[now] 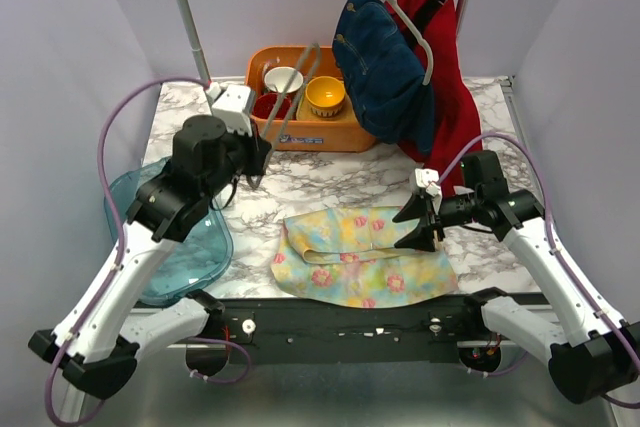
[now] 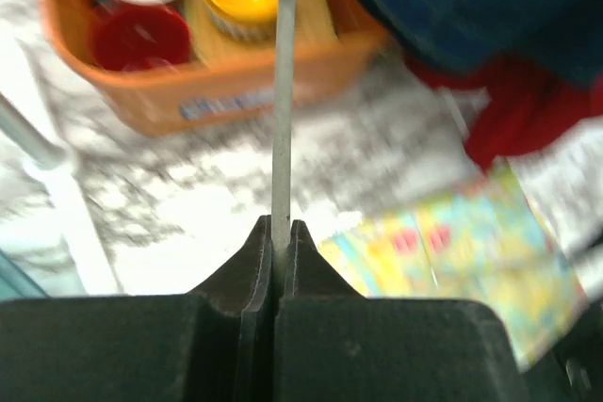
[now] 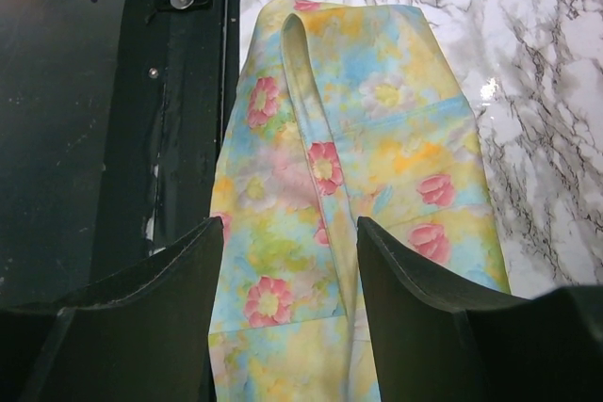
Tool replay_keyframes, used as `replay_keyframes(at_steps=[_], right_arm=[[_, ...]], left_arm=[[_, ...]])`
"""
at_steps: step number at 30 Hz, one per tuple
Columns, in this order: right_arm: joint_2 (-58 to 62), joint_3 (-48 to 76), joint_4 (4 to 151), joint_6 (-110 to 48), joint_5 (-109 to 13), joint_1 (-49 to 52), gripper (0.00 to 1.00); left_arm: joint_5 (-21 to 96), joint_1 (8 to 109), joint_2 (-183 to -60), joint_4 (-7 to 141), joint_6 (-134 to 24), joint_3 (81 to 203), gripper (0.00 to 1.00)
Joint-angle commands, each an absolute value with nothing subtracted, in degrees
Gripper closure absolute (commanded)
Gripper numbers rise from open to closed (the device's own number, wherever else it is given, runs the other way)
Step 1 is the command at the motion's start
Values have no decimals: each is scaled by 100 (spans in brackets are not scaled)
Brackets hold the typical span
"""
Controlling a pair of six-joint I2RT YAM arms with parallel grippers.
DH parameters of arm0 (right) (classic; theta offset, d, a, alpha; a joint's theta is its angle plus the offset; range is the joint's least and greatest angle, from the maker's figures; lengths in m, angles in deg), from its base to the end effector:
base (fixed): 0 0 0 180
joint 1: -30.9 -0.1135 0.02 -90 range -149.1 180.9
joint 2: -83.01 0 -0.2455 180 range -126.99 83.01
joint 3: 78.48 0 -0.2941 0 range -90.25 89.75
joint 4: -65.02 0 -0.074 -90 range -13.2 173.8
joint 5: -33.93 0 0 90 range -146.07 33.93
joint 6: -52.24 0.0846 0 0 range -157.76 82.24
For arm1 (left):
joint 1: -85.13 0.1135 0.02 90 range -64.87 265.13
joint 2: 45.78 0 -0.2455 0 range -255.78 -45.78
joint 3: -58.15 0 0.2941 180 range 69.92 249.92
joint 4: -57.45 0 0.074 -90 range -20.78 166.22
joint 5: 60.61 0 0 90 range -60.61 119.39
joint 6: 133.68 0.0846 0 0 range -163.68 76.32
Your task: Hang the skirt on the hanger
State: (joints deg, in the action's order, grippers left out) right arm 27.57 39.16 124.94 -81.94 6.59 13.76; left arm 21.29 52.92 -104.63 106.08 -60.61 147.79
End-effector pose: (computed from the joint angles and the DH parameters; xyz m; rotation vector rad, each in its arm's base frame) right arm 0.2078 0.1427 0.2610 -1.4180 1.5654 1.0630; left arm 0.2567 -0.1476 0.4258 0.1556 1.8980 -0.4538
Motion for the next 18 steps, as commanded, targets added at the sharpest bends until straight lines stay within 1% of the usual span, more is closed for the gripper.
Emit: replay_keyframes(at_steps=[1,4,5,8,12,18], right_arm=[[2728,3816,13039,-8785,739,1385,34],[2764,3702,13303,-9066,704,1385,34],[2781,3658,13383,-9215,695,1385,34],[2808,3456,13647,-9427,599,1394,33],[2659,3035,13963,-9471,458,1385,33],[2342,2375,14412,-9506,686,1385,33]], left_arm=[[3911,5314,-9685,10911,-5959,13614,100],[4545,5305,-9281,11132,-5959,13042,100],[5008,5305,-9071,11158,-5942,12909,100],[5512,5305,-8710,11237,-6055,12539,100],[6039,5235,-8480,11273,-6152,12258,100],[6401,4612,-8699,11019,-6144,12099,100]])
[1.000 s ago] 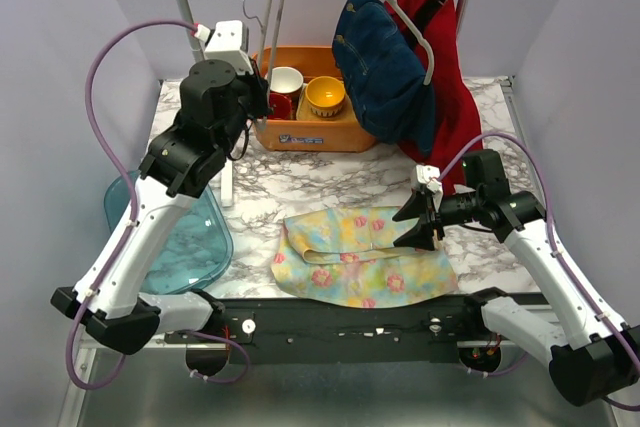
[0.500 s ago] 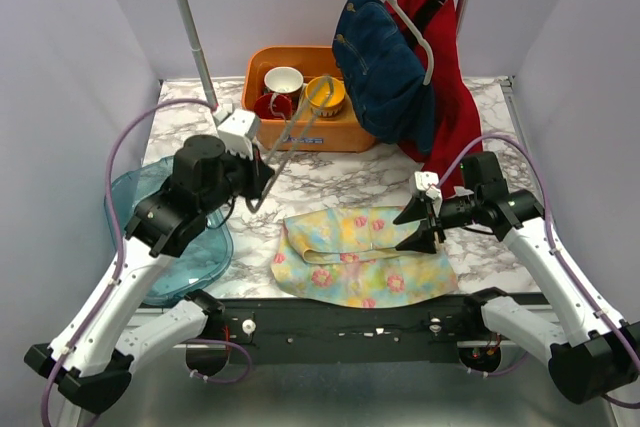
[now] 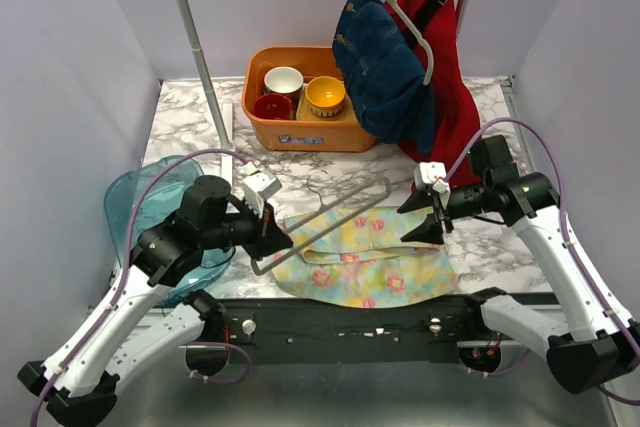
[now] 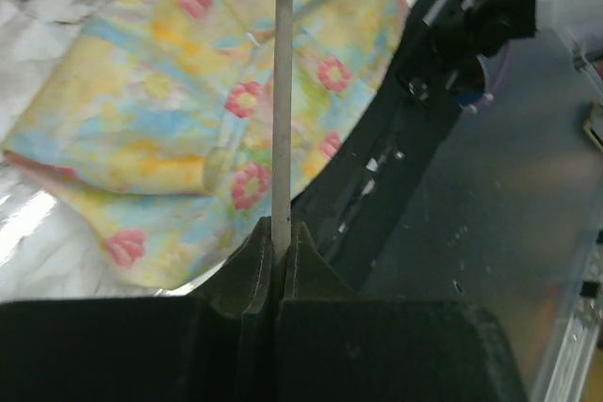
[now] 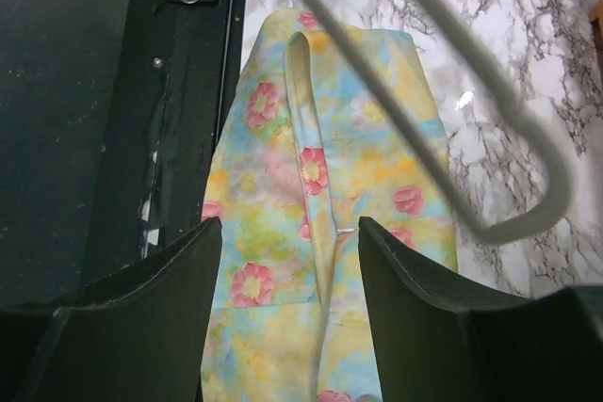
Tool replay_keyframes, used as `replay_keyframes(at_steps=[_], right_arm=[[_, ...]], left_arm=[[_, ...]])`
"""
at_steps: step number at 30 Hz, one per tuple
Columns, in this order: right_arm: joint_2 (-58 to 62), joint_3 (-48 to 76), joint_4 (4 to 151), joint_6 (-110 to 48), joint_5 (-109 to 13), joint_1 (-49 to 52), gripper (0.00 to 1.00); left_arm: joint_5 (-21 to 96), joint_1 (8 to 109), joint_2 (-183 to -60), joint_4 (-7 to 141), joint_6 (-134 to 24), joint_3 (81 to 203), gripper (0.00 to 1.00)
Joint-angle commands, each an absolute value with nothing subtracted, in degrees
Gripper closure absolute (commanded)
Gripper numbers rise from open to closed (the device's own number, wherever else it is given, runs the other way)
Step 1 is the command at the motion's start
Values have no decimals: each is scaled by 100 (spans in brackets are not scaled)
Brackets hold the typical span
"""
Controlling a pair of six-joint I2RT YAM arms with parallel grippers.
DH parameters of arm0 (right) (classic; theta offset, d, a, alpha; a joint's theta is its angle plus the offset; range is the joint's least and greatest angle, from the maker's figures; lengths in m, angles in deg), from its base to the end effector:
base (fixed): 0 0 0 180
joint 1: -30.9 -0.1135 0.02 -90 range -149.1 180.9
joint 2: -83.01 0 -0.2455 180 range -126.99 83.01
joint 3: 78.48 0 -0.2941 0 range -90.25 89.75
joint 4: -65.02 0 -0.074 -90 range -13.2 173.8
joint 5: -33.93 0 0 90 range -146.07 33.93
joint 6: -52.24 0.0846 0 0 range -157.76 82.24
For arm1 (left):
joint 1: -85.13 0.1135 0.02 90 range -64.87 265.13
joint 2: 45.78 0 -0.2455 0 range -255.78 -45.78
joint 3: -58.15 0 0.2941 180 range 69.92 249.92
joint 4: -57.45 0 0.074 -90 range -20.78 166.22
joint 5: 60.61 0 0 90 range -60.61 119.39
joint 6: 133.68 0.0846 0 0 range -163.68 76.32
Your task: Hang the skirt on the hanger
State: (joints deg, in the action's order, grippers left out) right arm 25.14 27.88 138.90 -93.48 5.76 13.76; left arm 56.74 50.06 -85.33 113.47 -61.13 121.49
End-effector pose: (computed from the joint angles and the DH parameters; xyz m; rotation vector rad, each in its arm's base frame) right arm 0.2003 0.1398 0.3046 -1.5368 1.4769 0.9892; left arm 0.1626 -0.1617 0.3089 0.6362 2.1539 -1.0290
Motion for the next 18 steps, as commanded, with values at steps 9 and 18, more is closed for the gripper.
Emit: replay_keyframes(at_steps=[9,18], right_arm=[[2201,2505,14456,-9752,414,1385,31],[1928,3174,14598,-9973,669,1297,31]], left_arm=[[6428,3539,-9683,10754,-5643,12301,100],[6437,3328,-10176,10754,-5405,12538,100]])
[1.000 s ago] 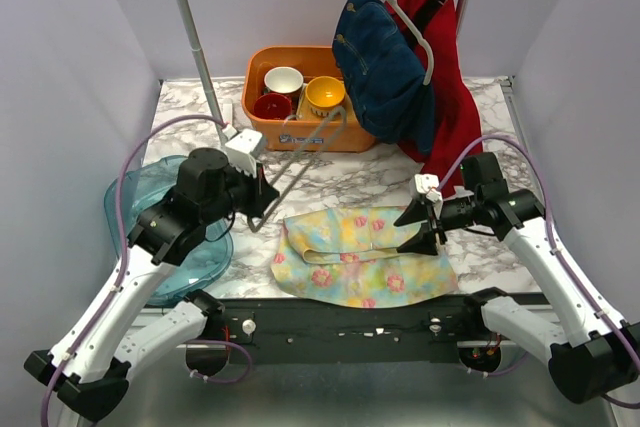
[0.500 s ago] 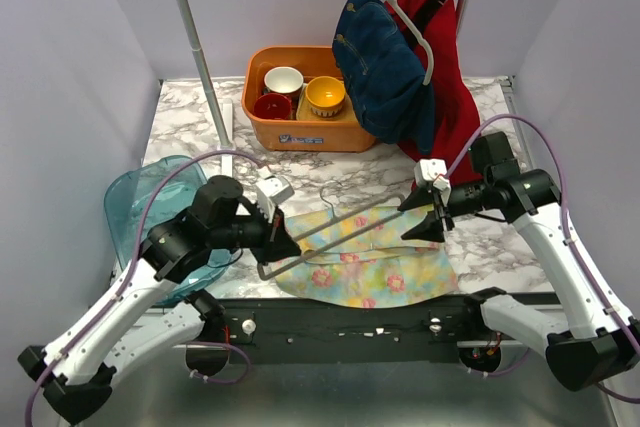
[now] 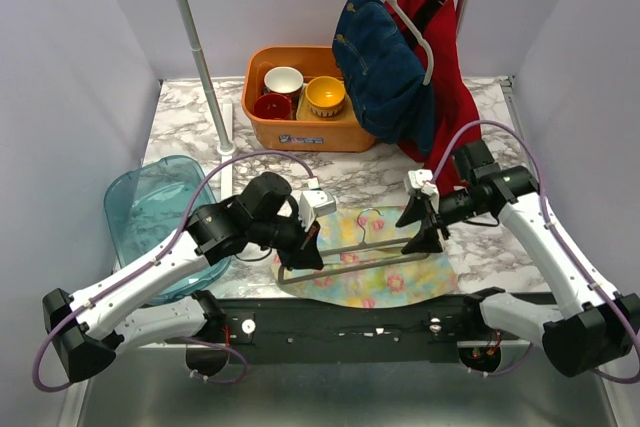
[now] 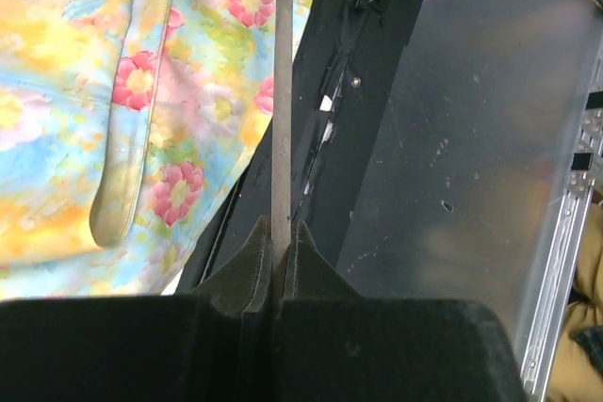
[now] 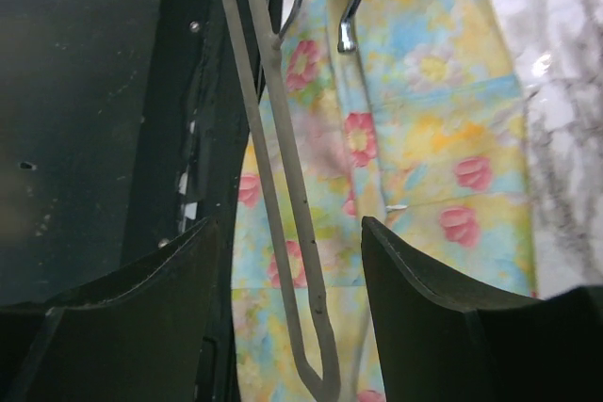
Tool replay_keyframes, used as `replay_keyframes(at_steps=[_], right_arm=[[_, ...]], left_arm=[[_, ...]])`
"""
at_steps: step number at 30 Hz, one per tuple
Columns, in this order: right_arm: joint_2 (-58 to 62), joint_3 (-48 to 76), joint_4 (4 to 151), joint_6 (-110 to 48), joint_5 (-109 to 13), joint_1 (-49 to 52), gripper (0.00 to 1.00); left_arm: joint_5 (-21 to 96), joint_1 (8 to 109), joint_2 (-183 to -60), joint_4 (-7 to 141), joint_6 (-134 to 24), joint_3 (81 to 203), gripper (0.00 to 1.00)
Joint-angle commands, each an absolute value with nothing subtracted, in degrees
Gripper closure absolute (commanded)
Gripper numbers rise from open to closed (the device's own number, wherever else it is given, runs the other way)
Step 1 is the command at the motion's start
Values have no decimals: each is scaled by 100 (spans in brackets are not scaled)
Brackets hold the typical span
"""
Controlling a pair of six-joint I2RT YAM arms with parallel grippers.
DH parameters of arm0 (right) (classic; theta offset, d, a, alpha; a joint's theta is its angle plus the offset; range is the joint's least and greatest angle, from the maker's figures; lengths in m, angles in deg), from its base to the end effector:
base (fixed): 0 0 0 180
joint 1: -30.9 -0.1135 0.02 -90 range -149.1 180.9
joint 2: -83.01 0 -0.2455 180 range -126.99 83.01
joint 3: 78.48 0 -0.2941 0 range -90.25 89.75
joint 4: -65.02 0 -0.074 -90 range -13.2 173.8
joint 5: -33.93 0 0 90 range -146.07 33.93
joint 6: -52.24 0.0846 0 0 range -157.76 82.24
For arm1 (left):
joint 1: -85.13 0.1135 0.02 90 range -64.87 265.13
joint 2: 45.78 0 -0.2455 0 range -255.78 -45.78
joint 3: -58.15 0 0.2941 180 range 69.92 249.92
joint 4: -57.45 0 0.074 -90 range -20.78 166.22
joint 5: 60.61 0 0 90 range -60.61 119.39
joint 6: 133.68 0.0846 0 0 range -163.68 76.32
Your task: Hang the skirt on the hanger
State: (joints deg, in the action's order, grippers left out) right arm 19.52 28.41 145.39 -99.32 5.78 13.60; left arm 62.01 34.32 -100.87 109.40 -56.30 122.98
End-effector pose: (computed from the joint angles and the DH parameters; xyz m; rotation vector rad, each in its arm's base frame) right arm 0.2050 0.1420 0.2748 -1.5834 1.5707 1.0896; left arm 0.1397 -0.2435 0.2670 1.1055 2.2190 -1.1846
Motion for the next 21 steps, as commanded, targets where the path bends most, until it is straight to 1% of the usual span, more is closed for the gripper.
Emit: replay_keyframes(at_steps=[1,4,7,13,14,16,19,20,21], right_arm=[[1929,3235,14414,-9911,643,1306,31],[1815,3341,14350,-9814,703,1297,33],[1630,3385,14456,-9876,923,1236,37],[1516,3517,14245,-9674,923,1157,46],[1498,3517,14271,-9717,950,1131,51],[1498,3482,14333,-9735,1003,1086,56],[1472,3447,14403,-9770,1073,1025,73],[1446,3438,14421,-9788,1073,1007,98],[1437,3421,14421,-9770,1090,998,99]], left_arm=[[6445,3319,-10194,10754,-5379,12564,100],[6428,3266,-10211,10763,-5353,12582,100],[6323,3257,-10211,10772,-5335,12608,100],[6243,3257,-10176,10737,-5256,12644,100],[6217,3257,-10167,10728,-5247,12644,100],[6200,3257,-10185,10684,-5238,12644,100],[6156,3266,-10229,10613,-5221,12635,100],[6138,3257,-10238,10579,-5221,12635,100],[6068,3257,-10255,10535,-5221,12626,100]])
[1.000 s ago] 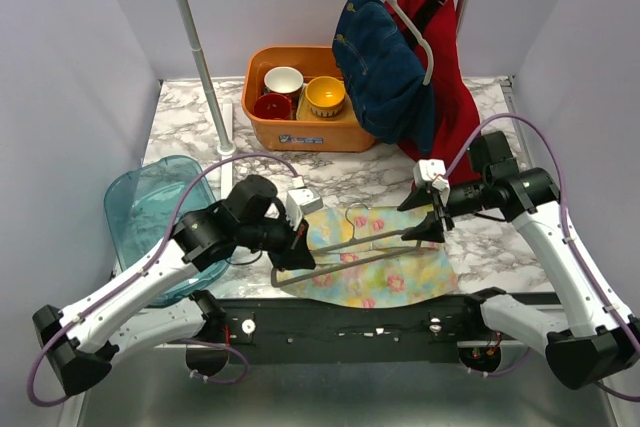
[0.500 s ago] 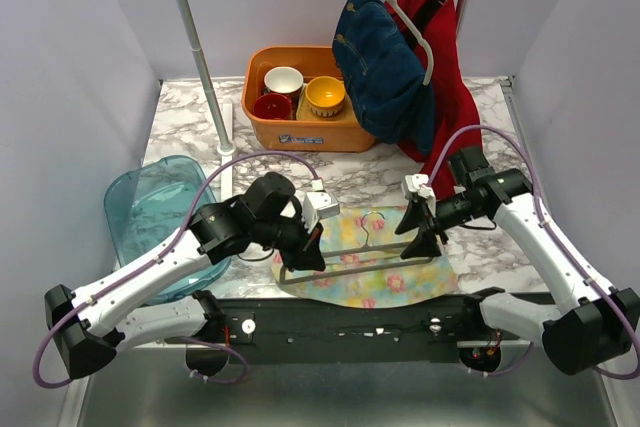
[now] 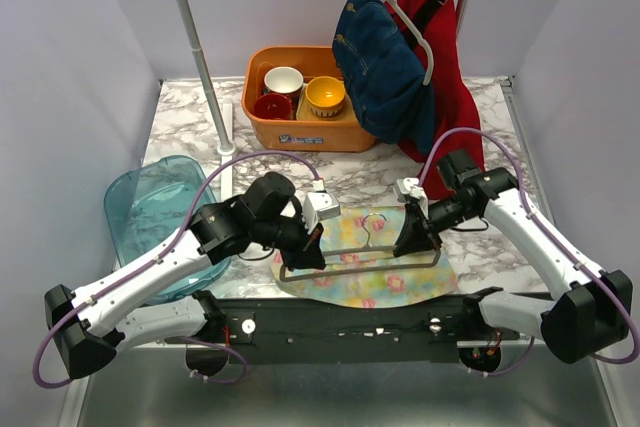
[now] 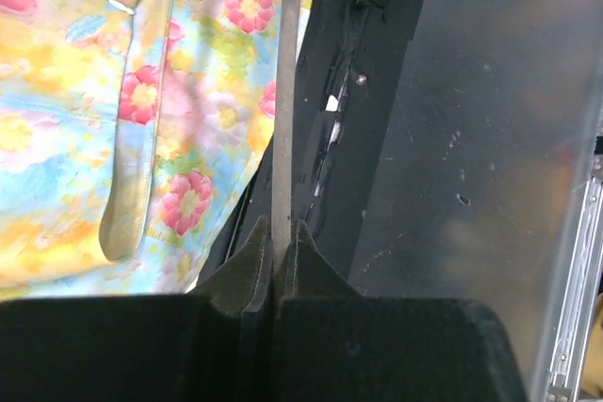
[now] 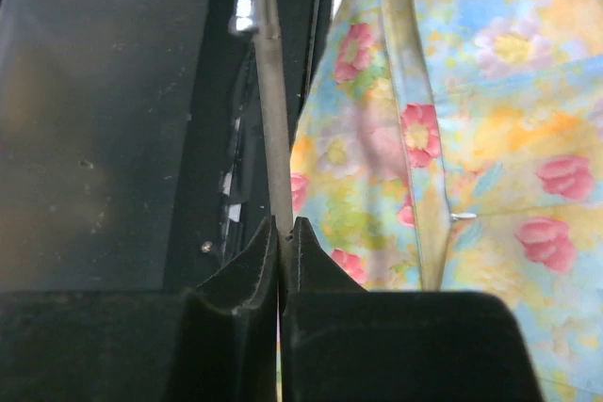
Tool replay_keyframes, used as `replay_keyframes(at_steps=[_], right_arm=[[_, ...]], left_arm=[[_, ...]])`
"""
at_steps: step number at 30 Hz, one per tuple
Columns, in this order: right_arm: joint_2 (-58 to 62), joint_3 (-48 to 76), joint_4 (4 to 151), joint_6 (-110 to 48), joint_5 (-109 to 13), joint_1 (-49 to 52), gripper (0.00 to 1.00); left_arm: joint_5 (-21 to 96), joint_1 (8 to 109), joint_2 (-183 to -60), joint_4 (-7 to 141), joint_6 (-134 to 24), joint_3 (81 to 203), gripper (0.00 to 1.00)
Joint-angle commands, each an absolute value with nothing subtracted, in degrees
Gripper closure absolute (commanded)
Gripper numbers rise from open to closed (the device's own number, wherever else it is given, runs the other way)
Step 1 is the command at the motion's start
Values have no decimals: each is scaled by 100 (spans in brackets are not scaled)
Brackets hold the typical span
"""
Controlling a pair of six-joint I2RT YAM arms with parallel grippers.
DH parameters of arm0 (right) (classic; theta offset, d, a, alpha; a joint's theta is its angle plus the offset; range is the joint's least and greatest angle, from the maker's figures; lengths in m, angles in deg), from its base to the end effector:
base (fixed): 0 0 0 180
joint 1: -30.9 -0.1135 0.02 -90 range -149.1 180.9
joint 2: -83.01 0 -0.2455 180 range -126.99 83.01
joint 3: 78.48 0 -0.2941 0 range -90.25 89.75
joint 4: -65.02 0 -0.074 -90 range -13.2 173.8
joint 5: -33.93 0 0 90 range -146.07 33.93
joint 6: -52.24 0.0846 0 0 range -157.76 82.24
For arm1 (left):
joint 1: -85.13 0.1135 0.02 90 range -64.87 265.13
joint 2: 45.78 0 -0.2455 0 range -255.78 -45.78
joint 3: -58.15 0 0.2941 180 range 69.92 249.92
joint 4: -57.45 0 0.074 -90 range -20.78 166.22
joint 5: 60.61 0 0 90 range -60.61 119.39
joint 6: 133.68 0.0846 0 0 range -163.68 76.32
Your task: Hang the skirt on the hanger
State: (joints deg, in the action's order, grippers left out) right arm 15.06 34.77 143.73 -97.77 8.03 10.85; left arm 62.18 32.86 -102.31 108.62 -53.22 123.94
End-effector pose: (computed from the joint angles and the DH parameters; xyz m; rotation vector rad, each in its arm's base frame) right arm 0.2006 0.1542 0.2256 -1.5753 1.6779 1.2828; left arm 0.1369 -0.2518 0.2687 1.1897 2.1601 -1.1776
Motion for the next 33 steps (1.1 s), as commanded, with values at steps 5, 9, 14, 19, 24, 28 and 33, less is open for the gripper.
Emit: replay_keyframes(at_steps=[5,9,14,19,24,28,33], right_arm=[[1252,3298,14044,-8851,810,972,99],[893,3193,13823,-8382,827,911,100],[191,3008,13700,-7986,1046,735,99],[-356,2972,13298,-7557,1249,419,99],[-611,3069,12638,-6748,758,49,99],[-690,3122,12356,-6484,616,49,99],[-857,3104,12259,-6317,467,49,99]], left_arm=[[5305,3275,-10151,10499,-5352,12652,71],[4364,3266,-9764,10893,-5475,12924,31],[3941,3275,-9158,11009,-5853,13075,20],[4020,3257,-8963,10754,-6810,12347,20],[3950,3257,-8832,10404,-7601,11590,32],[3696,3231,-8752,10095,-8041,11071,40],[2984,3134,-9165,10138,-8244,10956,40]])
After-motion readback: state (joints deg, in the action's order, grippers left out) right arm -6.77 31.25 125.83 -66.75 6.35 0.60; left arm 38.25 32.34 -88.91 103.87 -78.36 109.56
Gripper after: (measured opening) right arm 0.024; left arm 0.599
